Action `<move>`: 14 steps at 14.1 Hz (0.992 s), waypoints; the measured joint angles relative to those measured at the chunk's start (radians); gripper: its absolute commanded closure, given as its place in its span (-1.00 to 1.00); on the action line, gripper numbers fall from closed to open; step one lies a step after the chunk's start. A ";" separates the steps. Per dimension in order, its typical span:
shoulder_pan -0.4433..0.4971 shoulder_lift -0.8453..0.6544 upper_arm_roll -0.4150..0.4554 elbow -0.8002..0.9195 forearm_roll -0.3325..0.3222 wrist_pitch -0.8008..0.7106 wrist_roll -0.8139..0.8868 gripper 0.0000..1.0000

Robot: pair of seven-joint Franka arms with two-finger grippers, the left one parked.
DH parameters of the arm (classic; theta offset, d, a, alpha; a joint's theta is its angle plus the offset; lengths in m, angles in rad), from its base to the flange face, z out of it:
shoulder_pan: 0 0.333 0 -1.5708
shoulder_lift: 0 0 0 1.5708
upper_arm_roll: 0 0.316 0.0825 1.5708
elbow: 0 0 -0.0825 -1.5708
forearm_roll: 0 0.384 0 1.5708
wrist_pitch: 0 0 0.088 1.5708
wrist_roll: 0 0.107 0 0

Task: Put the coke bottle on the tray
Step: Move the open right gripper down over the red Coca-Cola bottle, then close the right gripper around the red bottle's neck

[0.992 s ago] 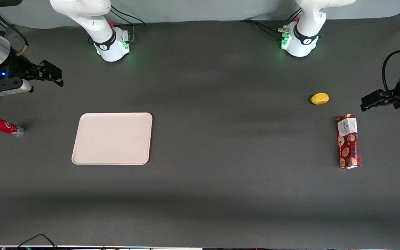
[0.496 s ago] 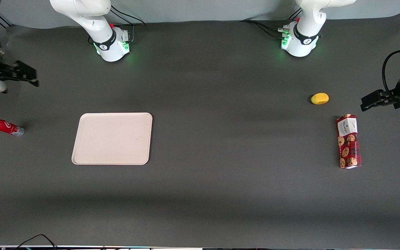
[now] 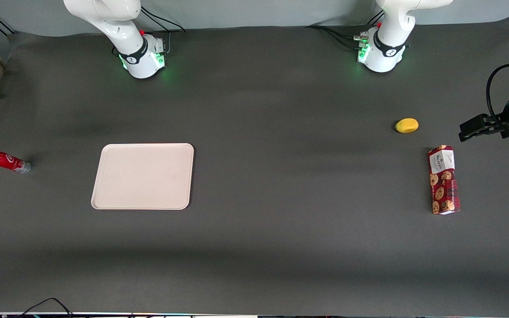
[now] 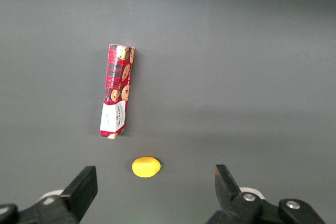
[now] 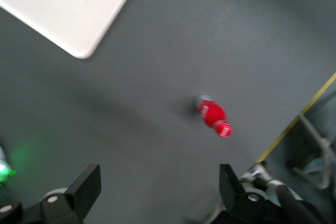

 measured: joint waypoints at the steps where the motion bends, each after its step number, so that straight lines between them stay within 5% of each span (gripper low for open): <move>1: 0.001 0.020 -0.044 -0.022 0.003 0.070 -0.084 -1.00; 4: -0.001 0.099 -0.114 -0.092 0.074 0.265 -0.302 -1.00; 8: -0.058 0.275 -0.125 -0.102 0.338 0.394 -0.595 -1.00; 14: -0.077 0.414 -0.124 -0.049 0.494 0.432 -0.713 -1.00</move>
